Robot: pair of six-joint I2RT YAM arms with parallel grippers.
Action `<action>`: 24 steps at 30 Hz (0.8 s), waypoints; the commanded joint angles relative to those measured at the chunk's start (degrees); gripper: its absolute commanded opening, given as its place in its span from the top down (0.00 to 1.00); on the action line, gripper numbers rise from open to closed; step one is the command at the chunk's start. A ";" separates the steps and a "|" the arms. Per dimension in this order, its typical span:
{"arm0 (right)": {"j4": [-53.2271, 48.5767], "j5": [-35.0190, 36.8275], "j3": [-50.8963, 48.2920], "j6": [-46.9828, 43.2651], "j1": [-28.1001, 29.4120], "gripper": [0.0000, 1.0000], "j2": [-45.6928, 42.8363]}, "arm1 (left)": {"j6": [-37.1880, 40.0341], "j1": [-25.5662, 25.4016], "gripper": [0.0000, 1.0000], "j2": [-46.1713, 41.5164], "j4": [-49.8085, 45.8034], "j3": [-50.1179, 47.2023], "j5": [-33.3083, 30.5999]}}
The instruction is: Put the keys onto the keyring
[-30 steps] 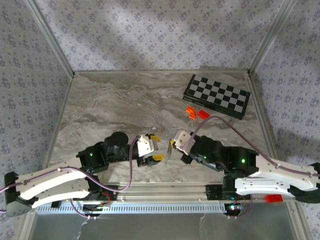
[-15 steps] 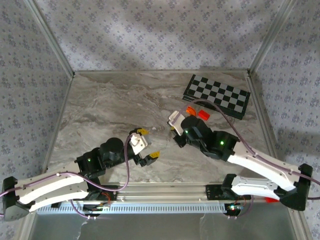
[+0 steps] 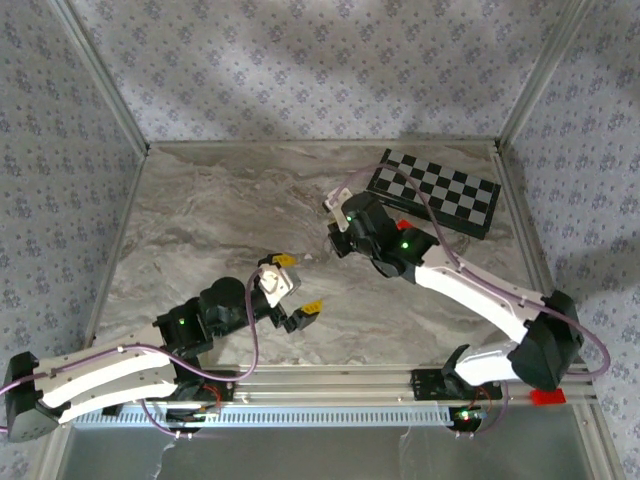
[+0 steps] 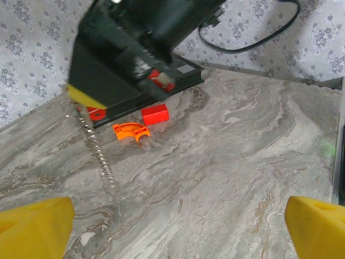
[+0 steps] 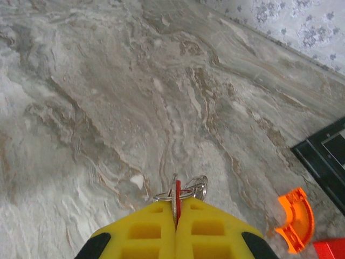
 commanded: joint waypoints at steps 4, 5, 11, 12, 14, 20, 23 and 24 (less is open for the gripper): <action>6.50 -2.22 5.33 2.24 -0.87 1.00 5.27 | -0.82 0.73 0.01 -1.70 3.11 0.21 -0.42; 7.13 -2.53 5.59 2.45 -1.04 1.00 6.20 | -0.74 0.82 0.01 -1.98 3.03 0.32 -0.40; 8.62 -5.12 6.61 3.58 -1.75 1.00 9.89 | -0.17 1.61 0.01 -2.57 2.41 0.80 -0.69; 8.57 -5.42 6.78 3.82 -1.76 1.00 10.33 | -0.20 1.70 0.01 -2.56 2.61 0.78 -0.65; 8.66 -6.08 6.58 4.38 -1.76 1.00 10.99 | -0.40 1.88 0.00 -2.64 3.99 0.36 -0.23; 8.84 -8.43 5.27 5.81 -1.68 1.00 11.50 | -0.74 2.39 0.00 -2.35 6.19 -0.05 0.76; 8.35 -8.82 4.65 6.16 -1.61 1.00 11.14 | -0.72 2.56 0.00 -2.09 6.26 -0.05 0.76; 8.02 -8.98 4.37 6.25 -1.58 1.00 10.93 | -0.69 2.59 0.00 -1.99 6.16 -0.01 0.82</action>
